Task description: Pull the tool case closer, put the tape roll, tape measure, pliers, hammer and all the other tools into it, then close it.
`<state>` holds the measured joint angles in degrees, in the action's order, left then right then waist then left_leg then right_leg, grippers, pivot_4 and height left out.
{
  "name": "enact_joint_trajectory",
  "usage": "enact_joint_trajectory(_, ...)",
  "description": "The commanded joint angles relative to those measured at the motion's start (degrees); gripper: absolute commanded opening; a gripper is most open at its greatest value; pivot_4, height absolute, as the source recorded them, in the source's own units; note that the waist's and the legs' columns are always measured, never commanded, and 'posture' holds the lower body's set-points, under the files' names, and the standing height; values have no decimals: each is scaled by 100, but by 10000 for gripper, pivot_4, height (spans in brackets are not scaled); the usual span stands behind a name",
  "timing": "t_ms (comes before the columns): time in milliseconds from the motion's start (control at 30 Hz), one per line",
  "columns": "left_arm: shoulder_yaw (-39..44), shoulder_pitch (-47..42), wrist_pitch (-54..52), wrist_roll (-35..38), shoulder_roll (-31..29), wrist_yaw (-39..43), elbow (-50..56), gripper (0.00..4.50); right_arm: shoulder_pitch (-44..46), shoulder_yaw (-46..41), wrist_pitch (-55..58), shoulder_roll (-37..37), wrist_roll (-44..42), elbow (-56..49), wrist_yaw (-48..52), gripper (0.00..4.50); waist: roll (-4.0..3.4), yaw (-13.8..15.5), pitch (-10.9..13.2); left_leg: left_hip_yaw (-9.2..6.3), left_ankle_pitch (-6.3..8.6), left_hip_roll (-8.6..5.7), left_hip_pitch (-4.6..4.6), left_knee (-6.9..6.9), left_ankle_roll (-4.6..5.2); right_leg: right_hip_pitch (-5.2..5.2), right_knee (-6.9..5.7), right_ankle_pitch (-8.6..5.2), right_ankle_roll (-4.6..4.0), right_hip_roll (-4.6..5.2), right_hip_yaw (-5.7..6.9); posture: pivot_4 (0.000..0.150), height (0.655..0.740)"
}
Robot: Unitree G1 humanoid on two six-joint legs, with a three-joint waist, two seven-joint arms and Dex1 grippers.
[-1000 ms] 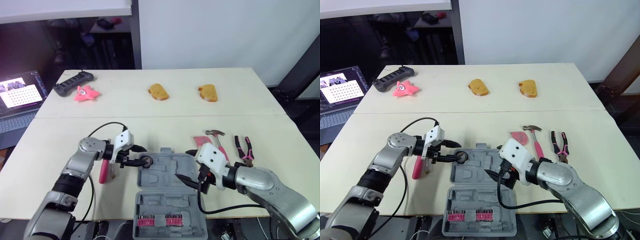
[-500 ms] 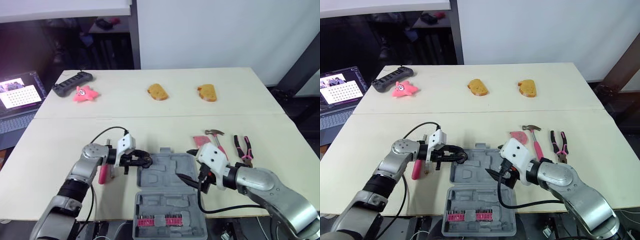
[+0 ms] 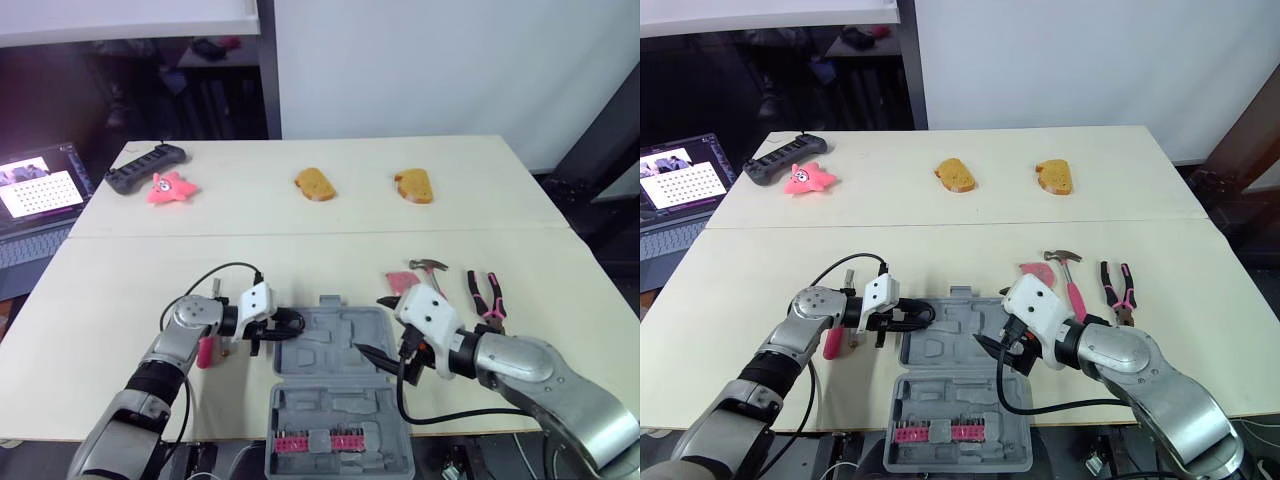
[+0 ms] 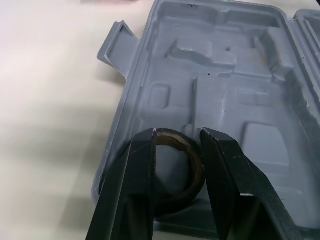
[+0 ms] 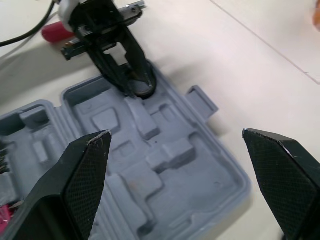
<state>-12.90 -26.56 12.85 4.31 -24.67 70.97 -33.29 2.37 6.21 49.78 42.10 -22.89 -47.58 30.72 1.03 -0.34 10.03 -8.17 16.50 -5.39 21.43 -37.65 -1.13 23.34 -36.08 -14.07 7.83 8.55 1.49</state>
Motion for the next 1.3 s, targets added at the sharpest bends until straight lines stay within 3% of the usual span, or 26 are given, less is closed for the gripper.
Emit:
enact_joint_trajectory(33, -86, 34, -4, -150, -41, -50, -165, 14562, 35, -154, -14, -2, -95, -242, 19, 45000, 0, -1, 0, 0, 0, 0, 0, 0, 0, 0, 0, 0, 0, 0, 0, 1500, 7400)
enact_joint_trajectory(233, 108, -26, -229, 178, -95, 152, 139, 14562, 26, -275, -74, 9, -144, -193, 55, 45000, 0, -9, -1, 0, 0, 0, 0, 0, 0, -1, 0, 0, 0, 0, 0, 1500, 7400)
enact_joint_trajectory(400, 471, -25, -1099, 992, -458, 572, 1505, 14562, -163, -827, -256, 20, -338, -98, 250, 45000, 3, -12, 2, -3, 0, 1, 7, 0, 0, 3, 0, 0, 0, -1, 1, 1500, 7400)
enact_joint_trajectory(600, 1296, 429, -2647, 1767, -1727, 591, 2993, 14562, -1444, -2544, -1172, 259, -398, 473, 1124, 45000, -1, -14, 3, -1, 3, 2, 2, 9, 4, 1, 6, 0, 0, 0, -1, 1500, 7400)
enact_joint_trajectory(733, 2019, 1096, -2694, 1523, -2803, 491, 2178, 14562, -2615, -3815, -2084, 212, -217, 1173, 1827, 45000, -11, -39, 5, 13, 2, 7, -14, 32, 4, 1, 6, -1, -1, -5, -8, 1500, 7400)
enact_joint_trajectory(867, 2720, 1610, -2210, 1461, -3140, 147, 1053, 14562, -3084, -4436, -2794, 68, -153, 1901, 2155, 45000, -18, -22, 7, 20, 2, 10, -21, 43, 4, 1, 7, -1, -2, -4, -14, 1500, 7400)
enact_joint_trajectory(967, 3047, 1941, -1871, 1384, -3244, -29, 377, 21659, -3261, -4643, -3208, 34, -47, 2344, 2300, 45000, -16, -16, 7, 19, 3, 10, -19, 43, 3, 1, 11, -1, -2, -2, -15, 1500, 7400)
enact_joint_trajectory(1133, 3448, 2635, -1154, 1310, -3348, -174, -452, 44771, -3355, -4929, -3595, 125, -77, 3083, 2612, 45000, -16, -10, 8, 19, 4, 9, -16, 47, 2, 4, 13, -1, -2, 2, -15, 1500, 7400)
enact_joint_trajectory(1300, 3674, 2840, -961, 1367, -3377, -156, -537, 44771, -3336, -5083, -3895, 282, -38, 3685, 2829, 45000, -16, 71, 7, 20, 4, 10, -16, 45, 1, 2, 19, -2, -2, 2, -15, 1500, 7400)
